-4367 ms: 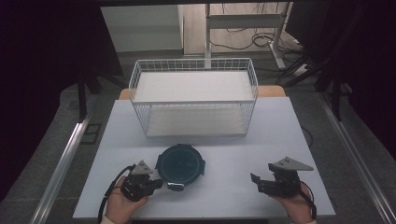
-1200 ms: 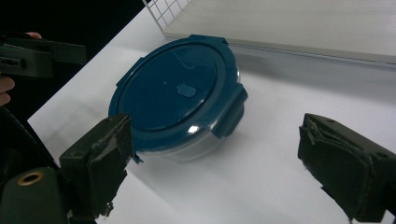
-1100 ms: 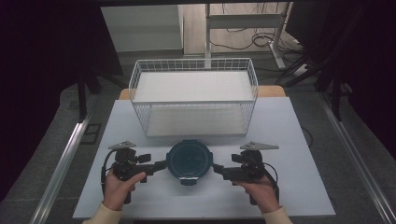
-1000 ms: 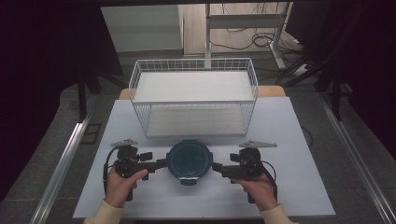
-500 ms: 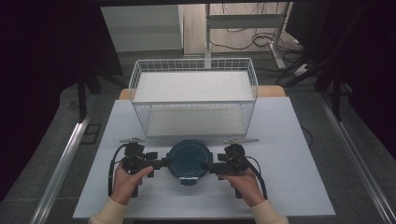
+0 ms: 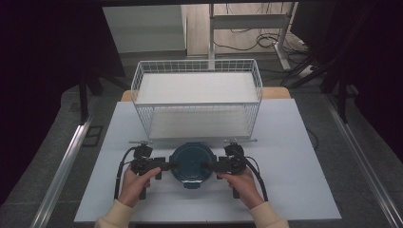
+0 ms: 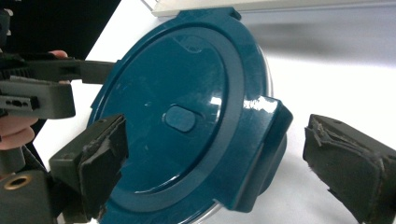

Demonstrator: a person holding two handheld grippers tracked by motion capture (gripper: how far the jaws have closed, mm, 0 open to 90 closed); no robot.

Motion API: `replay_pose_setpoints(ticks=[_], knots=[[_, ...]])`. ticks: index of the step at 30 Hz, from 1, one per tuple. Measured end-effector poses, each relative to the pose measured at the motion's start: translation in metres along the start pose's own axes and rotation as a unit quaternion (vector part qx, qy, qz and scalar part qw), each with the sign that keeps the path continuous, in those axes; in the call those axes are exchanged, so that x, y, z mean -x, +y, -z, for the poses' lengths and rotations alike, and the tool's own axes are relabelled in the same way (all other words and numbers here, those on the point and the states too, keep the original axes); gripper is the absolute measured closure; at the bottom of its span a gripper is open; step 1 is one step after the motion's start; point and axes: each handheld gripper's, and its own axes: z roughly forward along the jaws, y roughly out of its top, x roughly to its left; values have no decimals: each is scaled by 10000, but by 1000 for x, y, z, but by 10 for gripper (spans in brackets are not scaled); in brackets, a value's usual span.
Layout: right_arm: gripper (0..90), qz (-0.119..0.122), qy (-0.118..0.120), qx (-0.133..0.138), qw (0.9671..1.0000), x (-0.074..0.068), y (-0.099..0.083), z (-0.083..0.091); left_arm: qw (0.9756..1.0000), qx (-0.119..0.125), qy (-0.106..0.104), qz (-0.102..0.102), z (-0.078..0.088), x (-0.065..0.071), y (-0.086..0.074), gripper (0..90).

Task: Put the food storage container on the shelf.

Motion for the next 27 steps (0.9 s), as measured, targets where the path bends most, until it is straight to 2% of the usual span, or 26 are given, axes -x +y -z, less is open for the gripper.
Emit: replay_pose_setpoints(ticks=[3,5,9,13,19,23,27], knots=[[66,-151,103,-72,9998,3,-1,-6,9999,-95,9,39,-5,-1,0,126],[74,-229,141,-116,9996,5,-1,-10,9999,-120,-78,96,-8,-2,0,128],[115,-304,222,-215,9991,6,-3,-16,9995,-242,-135,163,-16,-3,0,148],[174,-528,389,-248,9975,7,-4,-16,9993,-296,-91,194,-19,-3,-1,186],[259,-874,555,-223,9944,15,-4,-12,9989,-240,-100,381,-18,-4,-1,234],[283,-947,517,-125,9941,14,-5,-9,9986,-150,-86,490,-16,-3,-2,255],[307,-860,471,-5,9952,10,-8,-4,9978,24,-216,632,-11,-5,-7,314]])
